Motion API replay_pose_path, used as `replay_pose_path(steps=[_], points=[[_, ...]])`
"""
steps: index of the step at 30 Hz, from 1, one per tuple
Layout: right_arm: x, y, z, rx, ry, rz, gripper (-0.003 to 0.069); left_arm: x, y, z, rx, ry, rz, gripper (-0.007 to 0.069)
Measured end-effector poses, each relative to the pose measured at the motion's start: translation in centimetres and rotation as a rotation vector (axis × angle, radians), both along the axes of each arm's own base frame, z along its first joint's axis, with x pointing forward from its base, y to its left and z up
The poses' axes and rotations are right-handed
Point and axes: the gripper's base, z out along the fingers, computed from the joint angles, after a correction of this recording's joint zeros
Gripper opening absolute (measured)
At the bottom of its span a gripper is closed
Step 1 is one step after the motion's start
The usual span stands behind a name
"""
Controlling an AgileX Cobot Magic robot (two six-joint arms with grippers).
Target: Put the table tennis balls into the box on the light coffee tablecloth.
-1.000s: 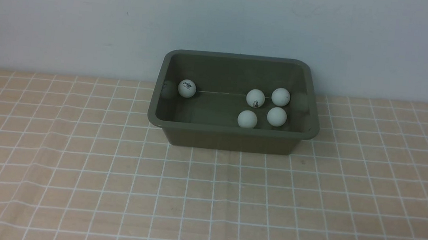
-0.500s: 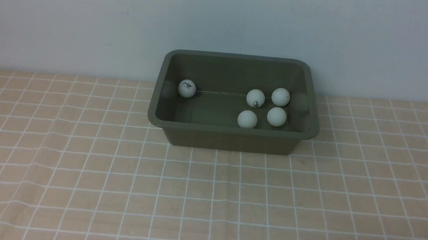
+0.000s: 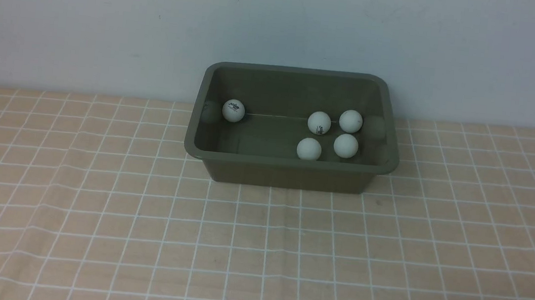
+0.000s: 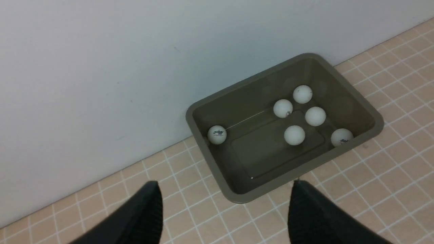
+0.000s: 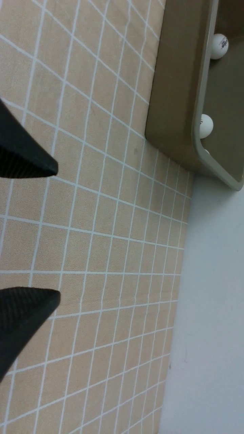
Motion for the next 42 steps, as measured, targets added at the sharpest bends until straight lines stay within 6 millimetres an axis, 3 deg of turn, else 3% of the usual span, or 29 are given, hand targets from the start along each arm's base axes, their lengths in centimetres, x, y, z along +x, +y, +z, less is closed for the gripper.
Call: replay_pose_path(steps=[13, 33, 36, 42], points=[[0.0, 0.0, 0.0, 0.000, 0.000, 0.000, 0.0403, -0.5, -1.3, 0.3, -0.142, 0.029, -0.093, 0.0413], [0.0, 0.0, 0.0, 0.000, -0.002, -0.001, 0.0403, -0.9, -1.1, -0.5, -0.082, 0.114, -0.098, 0.0413], [0.0, 0.0, 0.0, 0.000, -0.002, -0.001, 0.0403, -1.5, -0.8, -0.6, -0.047, 0.138, -0.091, 0.0413], [0.0, 0.0, 0.0, 0.000, -0.002, -0.001, 0.0403, -5.7, 0.5, 0.0, -0.021, 0.080, -0.069, 0.0413]])
